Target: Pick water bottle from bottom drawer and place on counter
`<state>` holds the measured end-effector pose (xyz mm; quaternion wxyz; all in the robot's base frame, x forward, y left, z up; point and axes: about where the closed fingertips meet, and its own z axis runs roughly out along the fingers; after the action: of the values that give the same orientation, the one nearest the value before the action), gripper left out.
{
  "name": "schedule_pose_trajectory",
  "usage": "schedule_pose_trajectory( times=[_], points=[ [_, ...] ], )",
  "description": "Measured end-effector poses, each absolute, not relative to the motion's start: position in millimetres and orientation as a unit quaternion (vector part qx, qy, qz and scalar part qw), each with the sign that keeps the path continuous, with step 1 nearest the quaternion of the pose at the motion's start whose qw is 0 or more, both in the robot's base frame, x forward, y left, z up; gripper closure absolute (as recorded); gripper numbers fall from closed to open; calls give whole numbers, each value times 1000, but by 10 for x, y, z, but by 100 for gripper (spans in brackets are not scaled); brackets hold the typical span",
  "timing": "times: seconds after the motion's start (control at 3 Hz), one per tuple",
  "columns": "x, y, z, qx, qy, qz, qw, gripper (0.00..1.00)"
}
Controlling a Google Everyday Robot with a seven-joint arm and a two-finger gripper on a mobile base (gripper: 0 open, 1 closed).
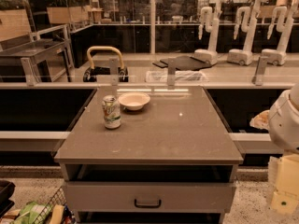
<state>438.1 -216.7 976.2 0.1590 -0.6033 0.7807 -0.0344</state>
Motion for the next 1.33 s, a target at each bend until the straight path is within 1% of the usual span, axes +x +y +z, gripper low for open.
schedule_pose_trajectory(
  times=[0.33,0.67,1.0,1.33],
  points=[
    [4384,-2180,9757,-602,781,-32,164,0],
    [4401,-2323,9715,-585,781,-2,217,0],
    [4397,-2501,9236,-568,774,50,275,0],
    [4394,-2602,8451,-533,765,116,344,0]
  ],
)
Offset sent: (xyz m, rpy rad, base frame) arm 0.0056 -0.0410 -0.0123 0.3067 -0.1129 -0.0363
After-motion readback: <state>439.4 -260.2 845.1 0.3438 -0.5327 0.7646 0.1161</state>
